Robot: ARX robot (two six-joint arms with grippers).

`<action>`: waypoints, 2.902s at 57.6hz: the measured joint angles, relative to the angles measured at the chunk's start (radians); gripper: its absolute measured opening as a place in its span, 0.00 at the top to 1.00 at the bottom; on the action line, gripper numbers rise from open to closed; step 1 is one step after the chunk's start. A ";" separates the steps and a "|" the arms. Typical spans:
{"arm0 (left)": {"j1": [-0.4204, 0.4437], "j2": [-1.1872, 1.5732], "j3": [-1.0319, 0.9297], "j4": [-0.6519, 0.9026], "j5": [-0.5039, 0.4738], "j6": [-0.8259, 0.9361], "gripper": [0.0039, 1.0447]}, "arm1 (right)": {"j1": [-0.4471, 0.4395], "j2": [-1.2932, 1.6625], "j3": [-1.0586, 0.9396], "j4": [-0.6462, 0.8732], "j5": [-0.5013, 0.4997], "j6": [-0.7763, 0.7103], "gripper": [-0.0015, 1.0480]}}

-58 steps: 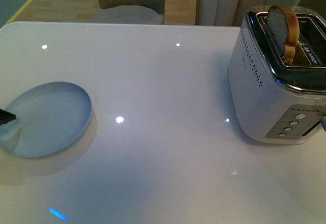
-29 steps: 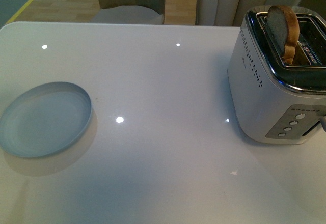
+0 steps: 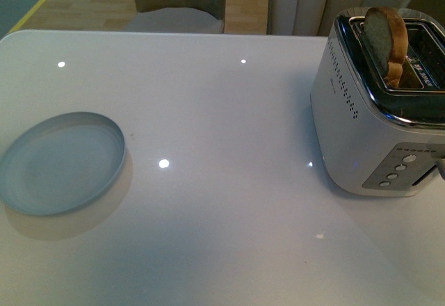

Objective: Left arm holds plate, right arm toasts bread

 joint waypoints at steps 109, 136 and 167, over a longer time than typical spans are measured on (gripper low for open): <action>-0.257 -1.014 -0.472 -0.094 -0.468 0.421 0.98 | 0.000 0.000 0.000 0.000 0.000 0.000 0.08; -0.257 -1.022 -0.472 -0.099 -0.468 0.421 0.72 | 0.000 0.000 0.000 0.000 0.000 0.000 0.08; -0.257 -1.022 -0.472 -0.099 -0.468 0.423 0.07 | 0.000 0.000 0.000 0.000 0.000 0.000 0.08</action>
